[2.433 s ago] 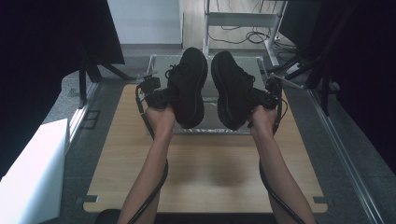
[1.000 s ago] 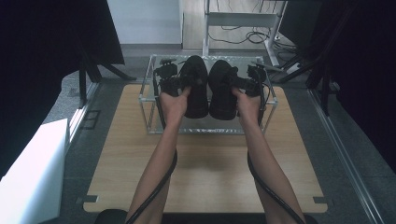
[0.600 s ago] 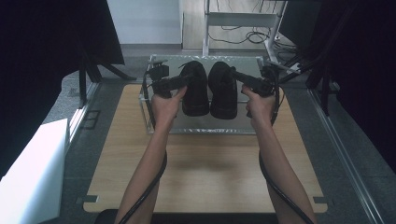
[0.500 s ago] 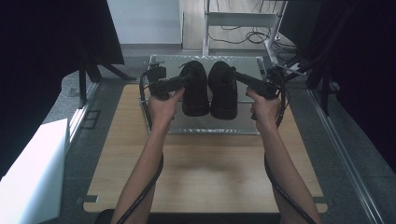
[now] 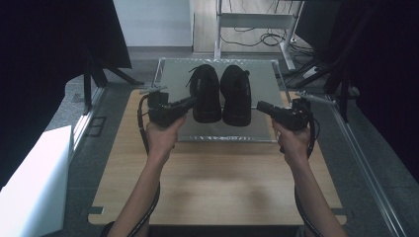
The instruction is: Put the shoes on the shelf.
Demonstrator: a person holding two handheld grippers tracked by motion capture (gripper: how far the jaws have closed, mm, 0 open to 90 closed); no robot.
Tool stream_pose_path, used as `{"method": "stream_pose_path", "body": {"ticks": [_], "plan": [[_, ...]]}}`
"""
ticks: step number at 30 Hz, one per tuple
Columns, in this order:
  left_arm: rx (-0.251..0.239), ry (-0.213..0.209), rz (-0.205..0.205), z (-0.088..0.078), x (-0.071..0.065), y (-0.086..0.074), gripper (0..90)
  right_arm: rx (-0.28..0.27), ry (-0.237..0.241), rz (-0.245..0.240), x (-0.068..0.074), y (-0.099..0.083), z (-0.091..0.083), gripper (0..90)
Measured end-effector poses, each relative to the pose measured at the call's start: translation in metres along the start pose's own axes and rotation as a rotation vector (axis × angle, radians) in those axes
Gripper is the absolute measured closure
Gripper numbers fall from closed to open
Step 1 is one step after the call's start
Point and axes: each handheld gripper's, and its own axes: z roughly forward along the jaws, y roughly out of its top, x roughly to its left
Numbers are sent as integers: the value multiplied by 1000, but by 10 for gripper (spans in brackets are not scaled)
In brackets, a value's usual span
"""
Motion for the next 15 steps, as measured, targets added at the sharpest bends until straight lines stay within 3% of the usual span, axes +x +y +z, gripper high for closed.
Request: {"method": "stream_pose_path", "body": {"ticks": [6,10,15], "plan": [[6,-23,37,-8,-6,-24,884,16,48,-28,14,-24,-9,899],[1,-40,51,-11,-9,-37,892,44,46,-65,22,-40,-8,900],[35,-53,72,-6,-12,-48,893,70,54,-77,26,-53,-1,900]]}}
